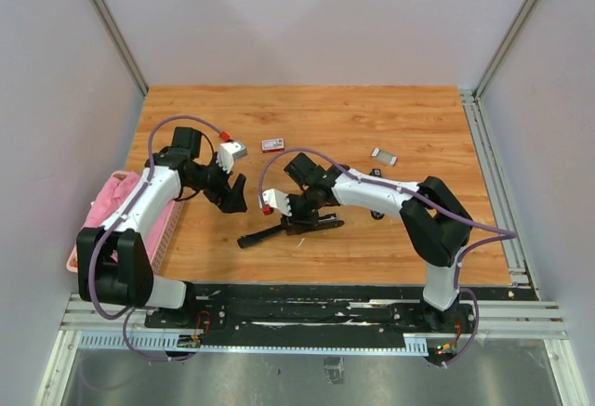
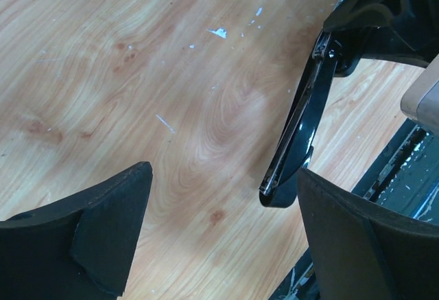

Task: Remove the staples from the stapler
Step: Unload the staple at the center of the board.

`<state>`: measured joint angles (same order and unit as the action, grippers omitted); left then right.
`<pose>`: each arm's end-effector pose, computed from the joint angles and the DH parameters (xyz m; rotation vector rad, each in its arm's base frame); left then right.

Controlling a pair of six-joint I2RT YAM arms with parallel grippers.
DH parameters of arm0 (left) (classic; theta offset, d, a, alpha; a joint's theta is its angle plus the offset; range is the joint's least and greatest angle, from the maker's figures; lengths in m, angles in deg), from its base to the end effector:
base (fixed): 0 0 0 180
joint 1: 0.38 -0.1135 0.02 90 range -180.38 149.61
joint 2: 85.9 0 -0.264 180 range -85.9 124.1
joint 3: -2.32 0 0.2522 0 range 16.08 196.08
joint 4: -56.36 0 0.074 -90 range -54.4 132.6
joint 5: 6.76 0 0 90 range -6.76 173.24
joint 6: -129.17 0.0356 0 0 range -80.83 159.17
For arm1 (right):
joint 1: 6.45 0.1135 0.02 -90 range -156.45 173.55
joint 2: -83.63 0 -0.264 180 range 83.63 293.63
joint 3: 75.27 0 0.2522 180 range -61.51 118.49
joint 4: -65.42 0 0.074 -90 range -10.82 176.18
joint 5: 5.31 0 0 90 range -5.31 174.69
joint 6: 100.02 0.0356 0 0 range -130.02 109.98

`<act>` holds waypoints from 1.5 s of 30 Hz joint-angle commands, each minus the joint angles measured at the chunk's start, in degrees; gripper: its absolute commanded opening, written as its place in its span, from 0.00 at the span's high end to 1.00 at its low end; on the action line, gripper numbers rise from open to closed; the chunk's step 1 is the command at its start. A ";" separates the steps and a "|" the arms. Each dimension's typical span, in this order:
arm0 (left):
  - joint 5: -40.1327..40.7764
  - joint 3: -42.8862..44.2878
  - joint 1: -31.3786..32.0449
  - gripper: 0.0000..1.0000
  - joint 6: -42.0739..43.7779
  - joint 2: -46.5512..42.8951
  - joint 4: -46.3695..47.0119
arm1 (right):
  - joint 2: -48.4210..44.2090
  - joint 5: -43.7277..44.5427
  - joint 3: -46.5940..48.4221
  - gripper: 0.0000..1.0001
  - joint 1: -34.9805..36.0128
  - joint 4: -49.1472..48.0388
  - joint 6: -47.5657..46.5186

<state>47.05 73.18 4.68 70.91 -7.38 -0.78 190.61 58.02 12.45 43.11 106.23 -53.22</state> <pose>0.2583 -0.0440 0.2456 0.9615 2.3125 -0.6653 0.2395 0.3056 0.1911 -1.9765 1.6581 0.6475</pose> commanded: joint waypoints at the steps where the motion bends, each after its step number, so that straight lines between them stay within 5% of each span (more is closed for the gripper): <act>1: -2.70 1.18 -0.14 0.09 1.63 4.75 0.74 | 0.79 -5.43 4.36 0.80 -1.33 6.52 1.83; 6: -0.65 2.76 -0.14 0.08 -0.20 9.22 1.29 | 4.25 -8.87 9.57 0.81 -2.87 12.02 2.40; 15: 0.94 -2.31 -0.14 0.06 -3.04 2.47 7.25 | 17.36 -15.34 25.22 0.81 -6.04 28.71 4.85; 29: 0.82 -3.02 -0.14 0.06 -3.52 1.75 8.46 | 18.62 -27.24 29.25 0.81 -9.92 31.18 6.62; 37: 1.91 -4.17 -0.14 0.06 -4.11 0.97 10.05 | 16.60 -23.66 30.39 0.82 -9.64 31.18 5.99; 45: 4.52 -4.87 -0.14 0.05 -5.91 0.41 12.51 | 10.50 -7.78 25.29 0.83 -4.10 26.93 1.17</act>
<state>50.09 68.94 4.68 66.24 -4.98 9.30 207.37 41.95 40.14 35.15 134.10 -49.53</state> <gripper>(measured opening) 0.947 0.372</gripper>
